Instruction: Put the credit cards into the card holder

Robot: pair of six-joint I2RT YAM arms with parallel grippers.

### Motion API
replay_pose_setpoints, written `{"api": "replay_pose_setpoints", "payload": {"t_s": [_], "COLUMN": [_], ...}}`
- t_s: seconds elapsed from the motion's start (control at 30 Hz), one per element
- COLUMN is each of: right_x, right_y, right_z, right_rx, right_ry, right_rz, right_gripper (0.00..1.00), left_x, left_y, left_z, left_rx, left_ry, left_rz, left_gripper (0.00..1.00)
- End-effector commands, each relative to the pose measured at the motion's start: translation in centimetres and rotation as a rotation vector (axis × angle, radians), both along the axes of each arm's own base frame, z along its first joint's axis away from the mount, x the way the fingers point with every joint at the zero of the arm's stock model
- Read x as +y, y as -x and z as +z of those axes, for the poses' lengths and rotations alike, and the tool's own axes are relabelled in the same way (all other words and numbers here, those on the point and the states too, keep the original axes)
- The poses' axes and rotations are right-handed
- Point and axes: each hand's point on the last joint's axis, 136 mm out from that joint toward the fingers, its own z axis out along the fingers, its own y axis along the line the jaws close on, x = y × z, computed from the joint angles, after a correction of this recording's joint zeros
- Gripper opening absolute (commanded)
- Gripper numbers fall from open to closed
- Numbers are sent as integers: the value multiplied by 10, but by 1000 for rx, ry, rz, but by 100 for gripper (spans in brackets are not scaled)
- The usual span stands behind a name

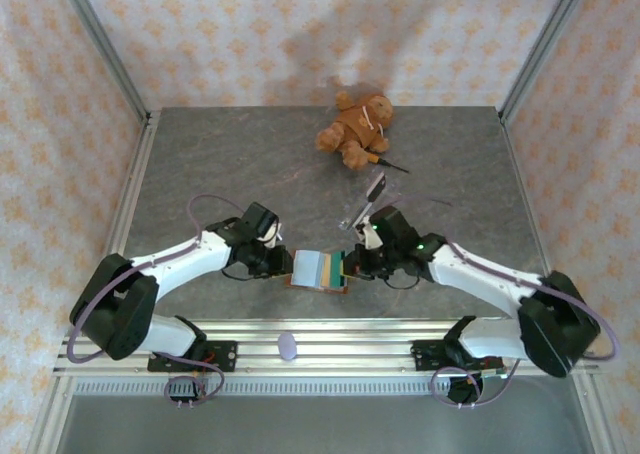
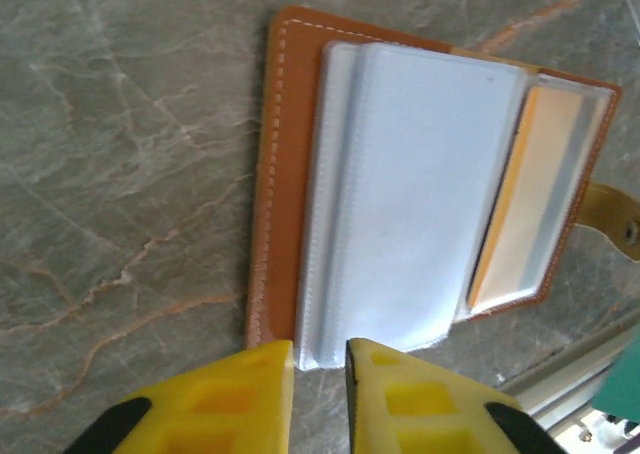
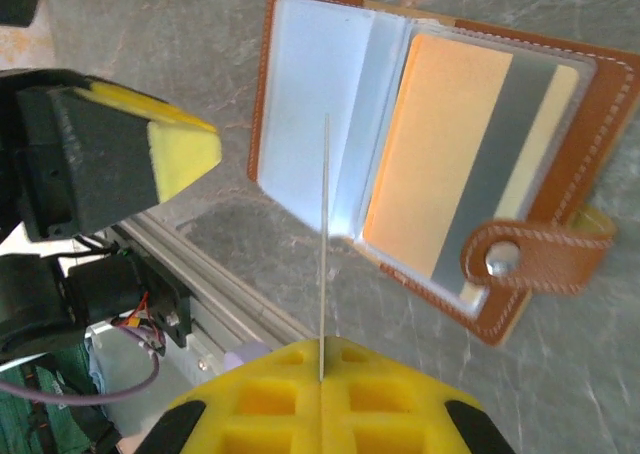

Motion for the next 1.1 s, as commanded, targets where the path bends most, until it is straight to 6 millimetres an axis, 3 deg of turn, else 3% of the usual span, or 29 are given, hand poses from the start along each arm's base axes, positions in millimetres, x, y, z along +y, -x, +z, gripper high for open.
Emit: {"api": "replay_pose_setpoints", "payload": {"t_s": [0.0,0.17,0.4,1.07], "right_x": [21,23,24,26], "right_y": [-19,-24,-19,-12], "right_z": [-3,-10,-30,-48], "right_rx": [-40,-38,26,94], "right_ry": [-70,-78,-79,-105], "right_rz": [-25,-47,-56,-69], "right_gripper": [0,0,0,0], "left_x": [-1,-1,5,17], "left_y": [-12,-9,-8,0], "left_z": [-9,-24,-32,-39], "left_rx": [-33,-3,6,22], "left_ry": [21,27,11,-34], "left_rz": [36,42,58,74], "left_gripper": [15,13,12,6]}}
